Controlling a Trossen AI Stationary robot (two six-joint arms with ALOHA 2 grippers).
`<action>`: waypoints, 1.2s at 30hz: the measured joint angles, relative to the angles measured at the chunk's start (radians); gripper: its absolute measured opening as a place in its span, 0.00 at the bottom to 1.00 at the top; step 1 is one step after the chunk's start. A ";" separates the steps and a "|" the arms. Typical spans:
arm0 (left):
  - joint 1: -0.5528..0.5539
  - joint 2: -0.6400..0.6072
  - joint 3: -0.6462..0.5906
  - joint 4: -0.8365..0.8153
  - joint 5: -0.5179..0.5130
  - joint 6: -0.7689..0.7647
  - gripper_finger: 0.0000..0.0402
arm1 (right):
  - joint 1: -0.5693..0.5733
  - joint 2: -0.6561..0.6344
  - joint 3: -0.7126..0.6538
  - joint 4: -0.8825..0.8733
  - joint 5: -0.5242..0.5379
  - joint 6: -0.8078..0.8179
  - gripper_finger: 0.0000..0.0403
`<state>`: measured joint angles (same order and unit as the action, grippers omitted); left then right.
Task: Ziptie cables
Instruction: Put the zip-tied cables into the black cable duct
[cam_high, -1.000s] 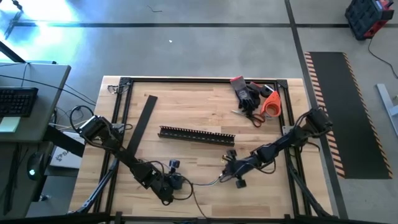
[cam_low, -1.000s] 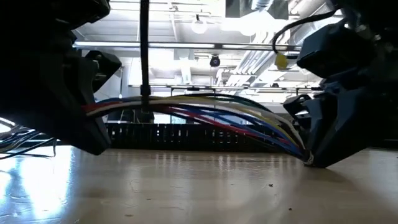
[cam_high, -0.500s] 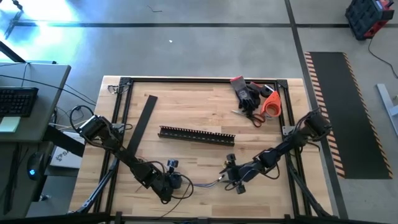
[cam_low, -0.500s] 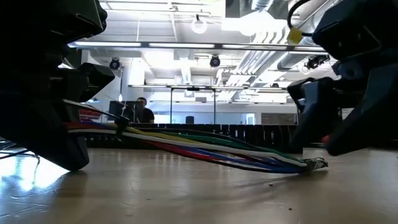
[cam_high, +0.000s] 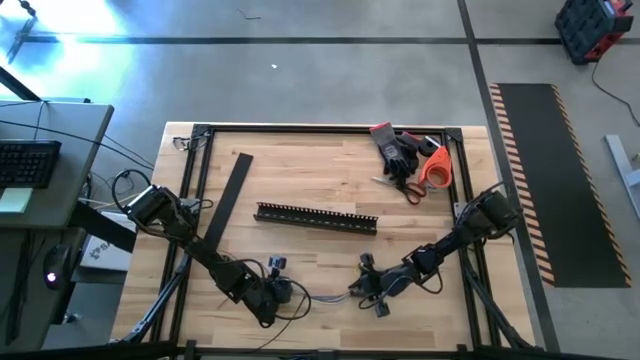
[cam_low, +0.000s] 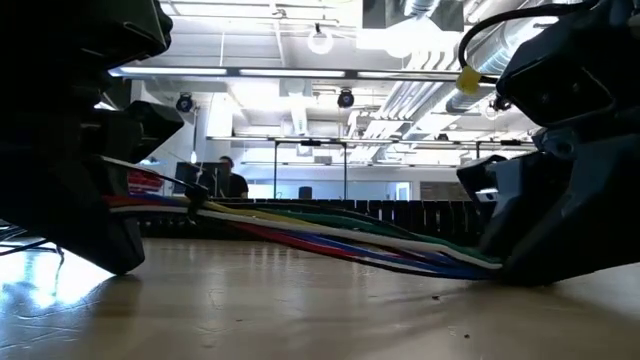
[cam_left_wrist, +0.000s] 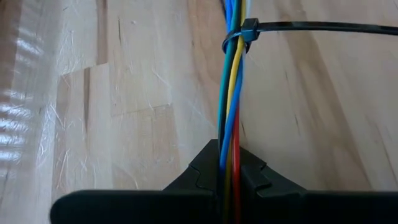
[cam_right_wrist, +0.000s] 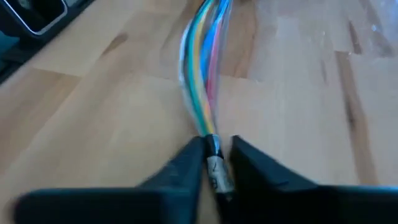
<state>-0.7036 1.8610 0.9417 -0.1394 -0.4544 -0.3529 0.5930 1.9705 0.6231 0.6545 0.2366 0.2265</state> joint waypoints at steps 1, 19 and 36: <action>0.000 0.000 0.000 0.000 -0.006 -0.012 0.00 | 0.003 -0.002 0.000 -0.002 -0.001 0.010 0.07; 0.042 0.000 0.000 0.137 -0.120 0.001 0.43 | 0.122 -0.293 -0.004 -0.218 0.237 0.274 0.01; 0.048 0.078 0.001 0.196 -0.376 -0.083 0.43 | 0.163 -0.409 0.291 -0.604 0.339 0.304 0.00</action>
<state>-0.6558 1.9393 0.9428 0.0561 -0.8301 -0.4356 0.7555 1.5612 0.9142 0.0506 0.5753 0.5310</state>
